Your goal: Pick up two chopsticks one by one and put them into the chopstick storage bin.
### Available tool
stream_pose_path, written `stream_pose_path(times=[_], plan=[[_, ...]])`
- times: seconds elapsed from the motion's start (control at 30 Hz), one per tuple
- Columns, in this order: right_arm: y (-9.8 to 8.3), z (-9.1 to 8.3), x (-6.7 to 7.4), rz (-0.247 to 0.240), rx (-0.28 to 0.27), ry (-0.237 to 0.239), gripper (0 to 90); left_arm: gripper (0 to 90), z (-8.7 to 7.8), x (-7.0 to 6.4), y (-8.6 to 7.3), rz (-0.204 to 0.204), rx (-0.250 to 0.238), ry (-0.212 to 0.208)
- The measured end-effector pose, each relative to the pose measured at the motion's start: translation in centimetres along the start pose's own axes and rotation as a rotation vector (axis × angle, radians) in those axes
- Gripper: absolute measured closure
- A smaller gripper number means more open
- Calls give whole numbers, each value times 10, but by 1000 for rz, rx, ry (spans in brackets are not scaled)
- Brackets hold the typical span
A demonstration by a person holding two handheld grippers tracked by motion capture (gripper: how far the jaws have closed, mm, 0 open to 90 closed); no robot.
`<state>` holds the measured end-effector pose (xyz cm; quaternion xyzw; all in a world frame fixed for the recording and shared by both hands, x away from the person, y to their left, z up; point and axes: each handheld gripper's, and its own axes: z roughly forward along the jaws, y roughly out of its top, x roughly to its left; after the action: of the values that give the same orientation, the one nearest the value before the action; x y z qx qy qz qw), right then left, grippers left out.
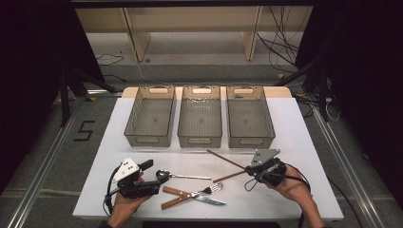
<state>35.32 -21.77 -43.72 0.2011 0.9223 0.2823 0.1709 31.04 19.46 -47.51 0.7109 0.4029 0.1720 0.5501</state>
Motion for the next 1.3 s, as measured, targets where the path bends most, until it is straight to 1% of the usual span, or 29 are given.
stream_pose_path(times=[0.03,0.07,0.1,0.13,0.17,0.2,0.23,0.27,0.3,0.33,0.5,0.6,0.67,0.73,0.8,0.83,0.93,1.0,1.03,1.17,1.23,1.3], plan=[[4,0,4,22,-38,-7,857,167,0,-1,0,-5,2,0],[6,0,6,34,-58,-9,857,167,1,-1,1,-11,1,-3],[8,0,8,49,-74,-11,857,167,1,-3,2,-25,-5,-12],[8,0,8,49,-74,-11,857,167,2,-4,3,-35,-9,-23],[10,0,10,55,-91,-13,857,167,3,-5,4,-44,-11,-33],[15,2,15,72,-123,-18,857,167,4,-6,5,-53,-15,-40],[15,2,15,72,-123,-18,857,167,5,-8,7,-60,-15,-49],[18,3,17,78,-137,-23,857,167,6,-10,8,-66,-16,-54],[22,4,22,90,-167,-19,857,167,7,-11,9,-73,-15,-59],[22,4,22,90,-167,-19,857,167,9,-13,10,-90,-20,-68],[33,4,32,137,-262,-22,857,168,17,-24,21,-127,-20,-79],[37,7,37,158,-306,-21,857,176,25,-33,30,-132,-9,-90],[42,9,41,172,-333,-18,857,181,32,-39,35,-138,-3,-112],[46,12,45,176,-358,-11,857,189,37,-44,40,-133,3,-126],[50,15,50,185,-383,-10,857,210,41,-47,46,-137,-4,-133],[50,15,50,185,-383,-10,857,210,42,-48,49,-137,-5,-135],[52,18,53,196,-415,0,857,231,48,-52,57,-154,-11,-142],[53,18,54,197,-433,-3,857,257,52,-54,61,-158,-11,-153],[53,18,55,196,-443,-1,857,269,54,-55,62,-164,-11,-159],[55,18,58,195,-467,13,857,329,62,-57,66,-211,-10,-202],[56,18,60,191,-480,15,857,363,64,-59,67,-222,-9,-217],[57,19,61,186,-487,13,857,415,65,-60,67,-229,-5,-233]])
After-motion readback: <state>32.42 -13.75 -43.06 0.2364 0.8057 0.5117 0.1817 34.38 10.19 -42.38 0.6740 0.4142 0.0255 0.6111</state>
